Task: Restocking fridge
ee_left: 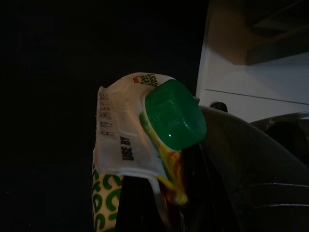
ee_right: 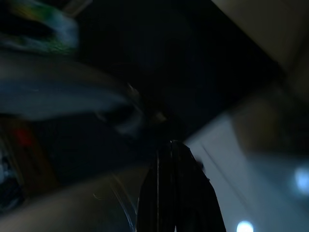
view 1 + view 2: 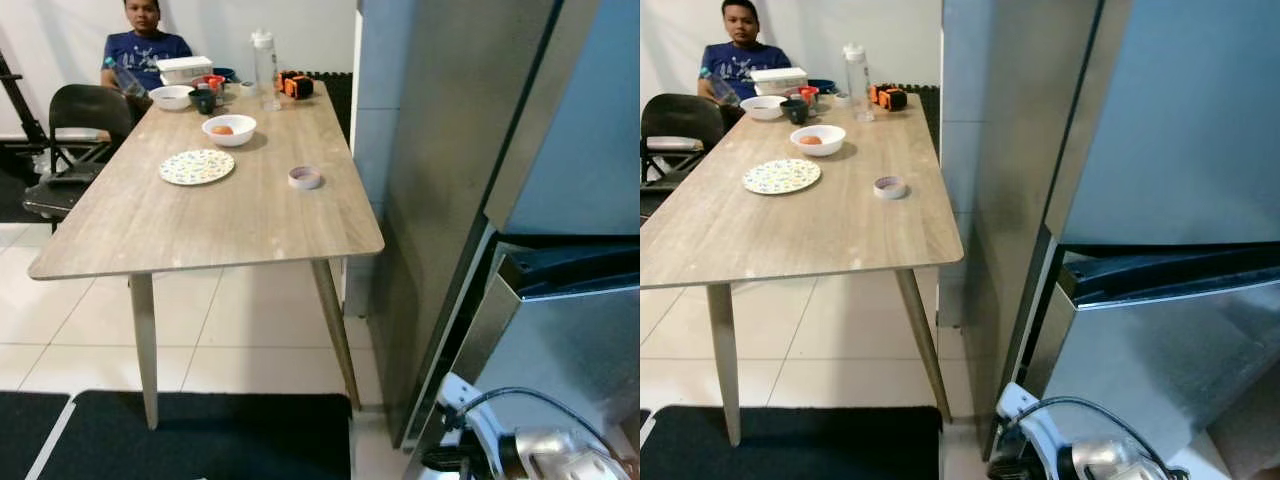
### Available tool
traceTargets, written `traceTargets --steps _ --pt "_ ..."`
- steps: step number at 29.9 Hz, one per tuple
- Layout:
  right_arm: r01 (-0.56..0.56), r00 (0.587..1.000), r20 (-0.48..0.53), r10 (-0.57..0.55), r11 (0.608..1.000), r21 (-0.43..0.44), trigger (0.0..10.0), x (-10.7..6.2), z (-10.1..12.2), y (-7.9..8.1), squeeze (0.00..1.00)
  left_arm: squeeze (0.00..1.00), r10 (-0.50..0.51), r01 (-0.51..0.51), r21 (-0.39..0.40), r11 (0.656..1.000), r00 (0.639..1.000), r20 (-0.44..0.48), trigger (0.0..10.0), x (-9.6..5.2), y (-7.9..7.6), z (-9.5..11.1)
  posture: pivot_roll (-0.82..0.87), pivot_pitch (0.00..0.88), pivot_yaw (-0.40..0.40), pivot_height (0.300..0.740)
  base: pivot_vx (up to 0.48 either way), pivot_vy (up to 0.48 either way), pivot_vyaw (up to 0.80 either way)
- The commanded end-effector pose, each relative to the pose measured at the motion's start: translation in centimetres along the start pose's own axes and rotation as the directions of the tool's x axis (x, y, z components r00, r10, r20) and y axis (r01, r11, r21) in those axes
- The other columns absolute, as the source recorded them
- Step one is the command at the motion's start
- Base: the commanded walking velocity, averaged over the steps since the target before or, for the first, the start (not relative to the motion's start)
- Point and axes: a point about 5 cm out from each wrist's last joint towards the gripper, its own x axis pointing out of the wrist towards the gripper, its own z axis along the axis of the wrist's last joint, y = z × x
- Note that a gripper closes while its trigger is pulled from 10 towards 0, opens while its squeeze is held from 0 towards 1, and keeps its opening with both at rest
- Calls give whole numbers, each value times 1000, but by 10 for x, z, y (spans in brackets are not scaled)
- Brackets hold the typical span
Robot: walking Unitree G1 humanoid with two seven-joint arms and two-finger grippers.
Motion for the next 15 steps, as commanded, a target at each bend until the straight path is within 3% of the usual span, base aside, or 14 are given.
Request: traceTargets --steps 1,5,6,7,8,14,15 --pt "110 993 -56 -105 990 88 0 1 -28 -3 0 0 -22 21 -11 1000 999 -50 10000 -1 -5 -11 -54 43 -17 740 0 0 0" --pt "210 975 -103 -196 966 148 0 2 -48 -4 0 0 -15 15 -7 1000 999 -50 10000 -1 -3 -11 -46 37 -17 740 0 0 0" --pt "351 934 -161 -320 905 239 4824 1 -69 -4 0 0 -11 11 2 1000 999 -53 10000 -2 -1 -10 -37 23 -17 740 0 0 0" --pt "393 917 -182 -354 878 273 4824 0 -76 -4 0 0 -10 10 6 1000 998 -55 10000 -2 -1 -11 -36 14 -17 740 0 0 0" --pt "428 902 -203 -382 850 306 10000 -1 -83 -2 0 0 -10 10 9 1000 998 -57 10000 -2 0 -11 -36 14 -17 740 0 0 0" --pt "572 812 -366 -454 741 351 10000 -13 -130 15 0 0 -12 16 52 999 997 -76 10000 -3 1 -11 -21 0 -7 740 0 0 0" --pt "572 812 -366 -454 741 351 10000 -13 -130 15 0 0 -12 16 52 999 997 -76 10000 -3 1 -11 -21 0 -7 740 0 0 0"
